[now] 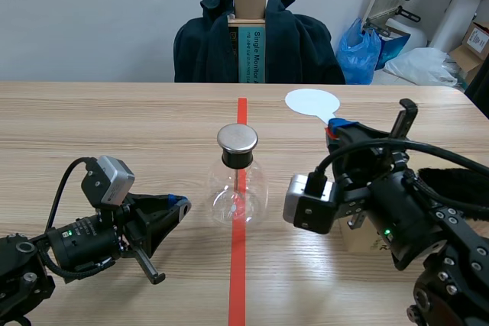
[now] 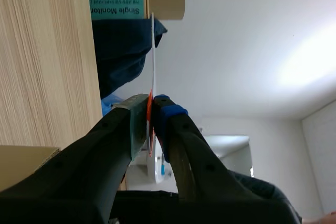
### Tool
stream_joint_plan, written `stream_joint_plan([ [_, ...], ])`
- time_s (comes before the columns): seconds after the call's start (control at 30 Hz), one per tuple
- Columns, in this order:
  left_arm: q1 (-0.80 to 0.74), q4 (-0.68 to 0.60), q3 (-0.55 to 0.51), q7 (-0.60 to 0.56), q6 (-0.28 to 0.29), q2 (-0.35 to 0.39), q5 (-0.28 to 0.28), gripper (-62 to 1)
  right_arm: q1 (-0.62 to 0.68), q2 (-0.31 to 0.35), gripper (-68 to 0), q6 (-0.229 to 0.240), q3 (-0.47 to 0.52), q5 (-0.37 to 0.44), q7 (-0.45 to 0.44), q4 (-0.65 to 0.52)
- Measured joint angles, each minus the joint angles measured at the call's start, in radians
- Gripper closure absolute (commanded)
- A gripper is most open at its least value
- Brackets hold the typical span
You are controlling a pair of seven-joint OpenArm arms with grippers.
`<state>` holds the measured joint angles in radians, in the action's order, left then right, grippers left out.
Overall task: Do the electroscope experiment.
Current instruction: 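Move the plate toward and away from the electroscope, then hold the plate still at the electroscope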
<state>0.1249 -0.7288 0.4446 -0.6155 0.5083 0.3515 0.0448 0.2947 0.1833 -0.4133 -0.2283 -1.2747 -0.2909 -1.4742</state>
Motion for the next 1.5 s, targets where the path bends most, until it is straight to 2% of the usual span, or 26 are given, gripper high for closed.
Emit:
stream_joint_plan([
  [0.3,0.000,0.000,0.000,0.000,0.000,0.000,0.000,-3.2,0.000,0.000,-0.8,0.007,0.000,0.000,-0.006,0.000],
  [0.47,0.000,0.000,0.000,0.000,0.000,0.000,0.000,-3.2,0.000,0.000,-0.8,0.011,0.000,0.000,-0.054,0.000],
  [0.57,0.000,0.000,0.000,0.000,0.000,0.000,0.000,-3.2,0.000,0.000,-0.8,0.035,0.000,0.000,-0.092,0.000],
  [0.77,0.000,0.000,0.000,-0.001,0.000,0.000,0.000,-3.2,0.000,0.000,-0.8,0.053,0.000,-0.001,-0.181,0.000],
  [1.17,0.000,0.000,0.000,-0.003,0.000,0.000,0.000,-3.2,0.000,0.000,-0.8,0.052,0.000,-0.012,-0.349,0.000],
  [1.5,0.000,0.000,0.000,-0.003,0.000,0.000,0.000,-3.2,0.000,0.000,-0.8,0.052,0.000,-0.012,-0.386,0.000],
])
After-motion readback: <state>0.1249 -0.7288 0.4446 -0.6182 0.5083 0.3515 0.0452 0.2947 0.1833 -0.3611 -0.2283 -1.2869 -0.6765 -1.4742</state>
